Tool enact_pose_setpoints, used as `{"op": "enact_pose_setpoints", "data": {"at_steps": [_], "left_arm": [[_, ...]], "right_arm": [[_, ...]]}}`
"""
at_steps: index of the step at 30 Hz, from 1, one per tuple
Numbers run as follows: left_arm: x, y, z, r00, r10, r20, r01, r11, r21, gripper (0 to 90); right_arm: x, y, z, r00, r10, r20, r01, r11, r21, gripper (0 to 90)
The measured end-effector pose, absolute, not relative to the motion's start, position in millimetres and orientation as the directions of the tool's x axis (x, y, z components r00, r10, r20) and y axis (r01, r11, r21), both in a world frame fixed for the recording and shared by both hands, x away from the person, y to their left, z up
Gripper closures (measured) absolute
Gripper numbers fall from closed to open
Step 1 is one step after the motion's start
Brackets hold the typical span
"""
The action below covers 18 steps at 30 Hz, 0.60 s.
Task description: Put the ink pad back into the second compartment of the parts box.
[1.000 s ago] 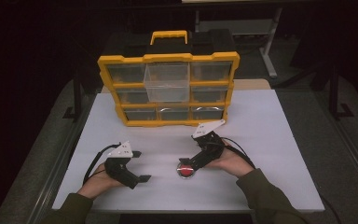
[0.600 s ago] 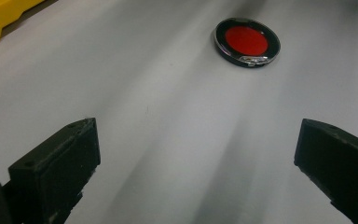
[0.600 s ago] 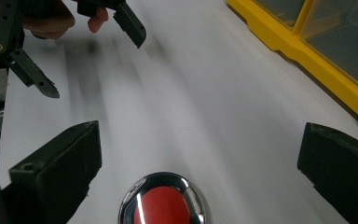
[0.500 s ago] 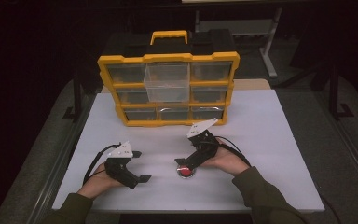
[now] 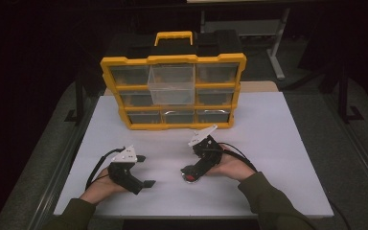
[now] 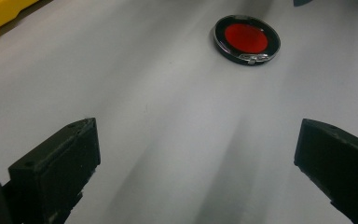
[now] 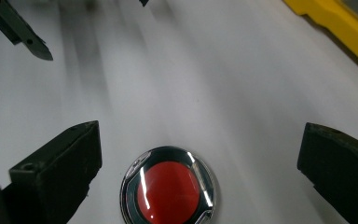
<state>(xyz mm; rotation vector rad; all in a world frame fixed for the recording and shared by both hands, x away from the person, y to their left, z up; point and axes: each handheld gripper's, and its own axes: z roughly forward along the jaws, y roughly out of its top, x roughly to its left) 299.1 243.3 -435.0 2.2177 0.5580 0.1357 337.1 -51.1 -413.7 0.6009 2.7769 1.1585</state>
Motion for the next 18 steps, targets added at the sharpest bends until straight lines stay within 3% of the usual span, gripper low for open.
{"op": "enact_pose_setpoints", "data": {"at_steps": [18], "left_arm": [[299,243,-435,0.897,0.434,-0.085,0.346,-0.566,0.748,0.0]], "right_arm": [[333,-43,-425,-0.938,0.338,0.080,0.312,0.716,0.625,0.0]]}}
